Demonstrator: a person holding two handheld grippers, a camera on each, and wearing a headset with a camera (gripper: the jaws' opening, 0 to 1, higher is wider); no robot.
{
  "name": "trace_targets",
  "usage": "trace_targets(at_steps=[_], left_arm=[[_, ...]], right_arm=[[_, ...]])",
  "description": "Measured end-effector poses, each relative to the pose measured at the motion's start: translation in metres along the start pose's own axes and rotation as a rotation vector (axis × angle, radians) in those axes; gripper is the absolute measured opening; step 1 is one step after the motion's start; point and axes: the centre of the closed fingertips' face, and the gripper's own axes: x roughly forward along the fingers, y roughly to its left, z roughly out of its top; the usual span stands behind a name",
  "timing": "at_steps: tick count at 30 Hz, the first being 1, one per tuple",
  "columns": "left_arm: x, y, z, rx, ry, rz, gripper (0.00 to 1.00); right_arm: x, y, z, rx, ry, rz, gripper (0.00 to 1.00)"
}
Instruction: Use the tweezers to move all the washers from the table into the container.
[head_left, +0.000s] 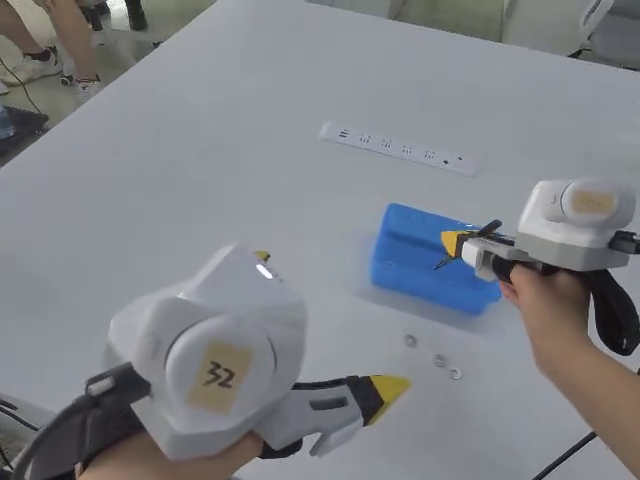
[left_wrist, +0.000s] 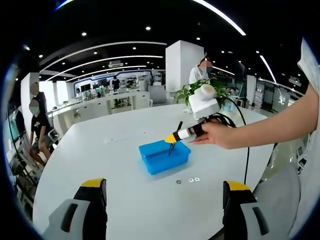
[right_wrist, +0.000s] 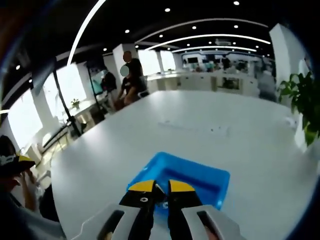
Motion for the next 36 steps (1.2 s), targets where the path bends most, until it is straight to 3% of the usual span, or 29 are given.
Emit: trace_targets(at_steps=[8, 16, 23, 28, 36], left_arm=[[-0.003, 0.002, -0.001, 0.001, -0.004, 0.008, 0.99], [-0.003, 0.004, -0.006, 0.0, 0.003, 0.008, 0.99], [0.001, 0.002, -0.011, -0.02, 0.02, -0.011, 0.99], [0.003, 0.0, -0.015, -0.018, 0.034, -0.025, 0.99], [0.007, -0.001, -0.023, -0.005, 0.062, -0.037, 0.99]], right_arm=[[-0.023, 0.029, 0.003, -0.049, -0.03, 0.036, 0.05], [-0.029, 0.053, -0.017, -0.088, -0.01, 0.048, 0.05], [-0.024, 0.061, -0.052, -0.065, 0.051, 0.06, 0.05], [-0.019, 0.058, -0.069, -0.073, 0.103, 0.05, 0.05], [-0.011, 0.05, -0.08, -0.089, 0.141, 0.03, 0.05]])
